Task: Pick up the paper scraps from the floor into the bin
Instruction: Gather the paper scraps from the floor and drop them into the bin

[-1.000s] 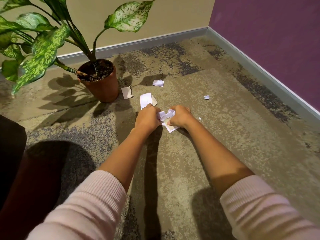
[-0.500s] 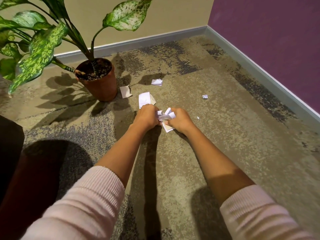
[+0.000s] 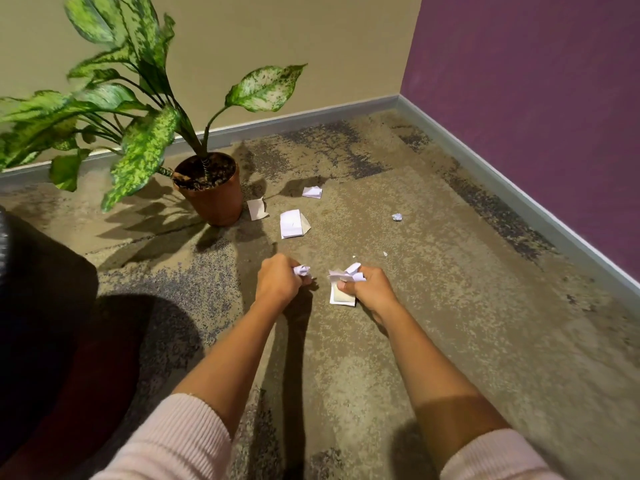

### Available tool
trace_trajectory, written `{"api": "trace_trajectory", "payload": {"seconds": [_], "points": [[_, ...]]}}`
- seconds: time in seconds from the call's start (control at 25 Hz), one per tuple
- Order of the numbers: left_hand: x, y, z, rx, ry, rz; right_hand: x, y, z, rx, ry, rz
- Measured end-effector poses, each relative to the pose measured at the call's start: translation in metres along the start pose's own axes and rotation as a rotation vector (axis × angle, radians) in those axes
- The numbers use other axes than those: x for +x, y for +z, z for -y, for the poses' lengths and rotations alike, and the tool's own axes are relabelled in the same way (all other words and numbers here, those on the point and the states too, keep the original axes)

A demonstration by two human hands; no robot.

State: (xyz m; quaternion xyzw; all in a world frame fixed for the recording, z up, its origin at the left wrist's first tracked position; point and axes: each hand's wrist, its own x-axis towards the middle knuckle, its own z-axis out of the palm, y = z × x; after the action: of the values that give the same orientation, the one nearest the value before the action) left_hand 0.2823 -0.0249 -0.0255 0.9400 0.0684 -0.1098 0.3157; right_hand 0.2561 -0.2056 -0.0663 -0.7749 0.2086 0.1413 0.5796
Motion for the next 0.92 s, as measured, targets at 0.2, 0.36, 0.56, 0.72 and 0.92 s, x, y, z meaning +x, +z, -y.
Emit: {"api": "trace_trajectory", "payload": {"seconds": [0.2, 0.36, 0.56, 0.72, 0.92], "points": [[-0.046, -0.028, 0.009, 0.004, -0.020, -0.010, -0.059, 0.005, -0.008, -0.008, 0.073, 0.024], [-0.077, -0.070, 0.006, 0.001, -0.014, -0.017, -0.104, 0.013, 0.005, 0.039, 0.052, 0.013], [-0.113, -0.127, -0.003, 0.069, 0.034, -0.079, -0.142, 0.020, 0.079, -0.123, -0.083, 0.026], [-0.136, -0.179, -0.019, 0.077, 0.050, -0.124, -0.174, 0.033, 0.154, -0.200, -0.222, 0.024], [-0.159, -0.264, -0.035, 0.184, 0.132, -0.242, -0.210, 0.065, 0.244, -0.275, -0.443, 0.060]]}}
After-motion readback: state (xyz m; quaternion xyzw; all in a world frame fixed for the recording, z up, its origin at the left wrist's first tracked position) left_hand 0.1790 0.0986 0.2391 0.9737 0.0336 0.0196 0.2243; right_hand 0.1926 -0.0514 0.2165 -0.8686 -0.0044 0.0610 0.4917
